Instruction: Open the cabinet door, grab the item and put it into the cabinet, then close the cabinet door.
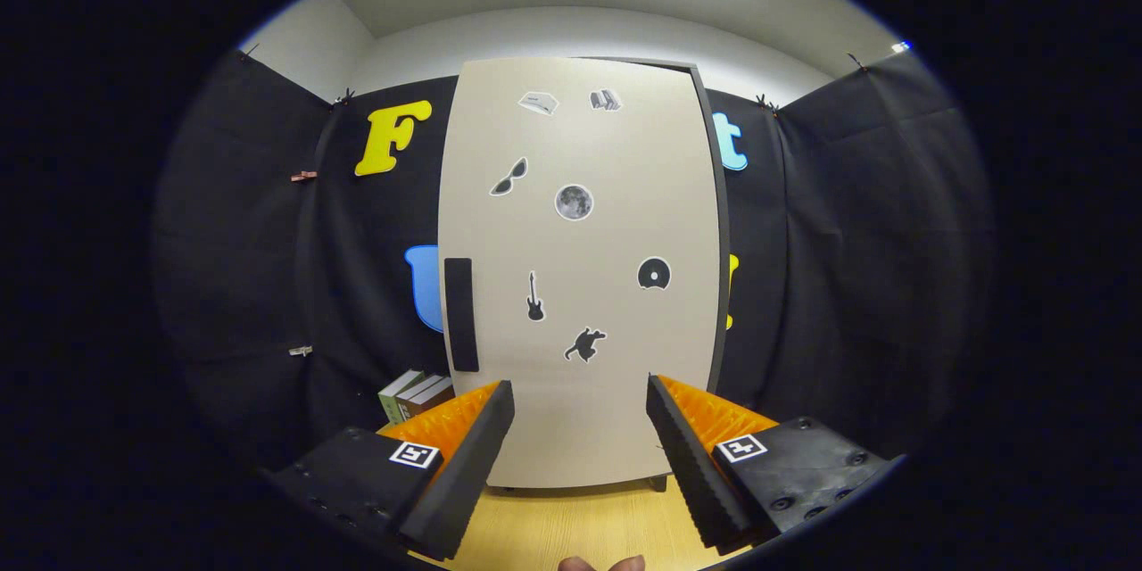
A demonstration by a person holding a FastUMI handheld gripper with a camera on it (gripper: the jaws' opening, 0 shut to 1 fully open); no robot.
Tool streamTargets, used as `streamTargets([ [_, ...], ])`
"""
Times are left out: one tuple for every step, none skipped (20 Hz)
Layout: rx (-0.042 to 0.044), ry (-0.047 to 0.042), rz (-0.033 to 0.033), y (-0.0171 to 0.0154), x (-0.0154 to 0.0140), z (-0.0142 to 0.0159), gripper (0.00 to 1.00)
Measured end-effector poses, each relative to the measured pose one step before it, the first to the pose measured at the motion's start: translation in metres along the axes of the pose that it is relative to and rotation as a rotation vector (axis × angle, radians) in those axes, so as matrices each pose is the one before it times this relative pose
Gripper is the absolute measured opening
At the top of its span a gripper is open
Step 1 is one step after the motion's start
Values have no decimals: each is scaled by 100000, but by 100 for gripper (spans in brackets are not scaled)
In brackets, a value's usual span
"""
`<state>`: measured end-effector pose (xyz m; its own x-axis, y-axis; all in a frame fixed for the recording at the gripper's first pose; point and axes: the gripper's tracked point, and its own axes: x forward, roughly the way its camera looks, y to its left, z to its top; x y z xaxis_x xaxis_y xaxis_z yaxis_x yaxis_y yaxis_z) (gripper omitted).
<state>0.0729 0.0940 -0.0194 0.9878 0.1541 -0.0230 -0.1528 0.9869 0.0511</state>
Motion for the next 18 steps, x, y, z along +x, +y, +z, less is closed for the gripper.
streamTargets([
  [155, -10, -142, -49, -103, -4, 97],
  [70, 49, -28, -11, -21, 27, 97],
  [-10, -67, -126, -47, -168, 24, 97],
  [-63, 40, 123, 29, -56, -23, 97],
  [-65, 183, -83, 32, -91, -81, 97],
  [93, 97, 278, 63, -20, -6, 97],
  [44, -72, -119, 31, -102, -39, 97],
  [51, -36, 77, 28, -39, -7, 97],
  [-24, -42, -69, 16, -130, 41, 97],
  [-93, 31, -155, -32, -7, 27, 97],
  [-86, -101, -31, 14, -42, -5, 97],
  [-166, 17, -142, -25, 9, 5, 96],
  [-122, -186, -84, -19, -138, 31, 96],
  [-44, -150, -170, -34, -10, 56, 97],
  [-4, 1, 2, 20, -122, 54, 97],
  [49, 95, -90, -9, -41, -41, 96],
  [-7, 88, -29, 32, -21, -36, 97],
  [44, -27, -68, -11, -60, -50, 97],
])
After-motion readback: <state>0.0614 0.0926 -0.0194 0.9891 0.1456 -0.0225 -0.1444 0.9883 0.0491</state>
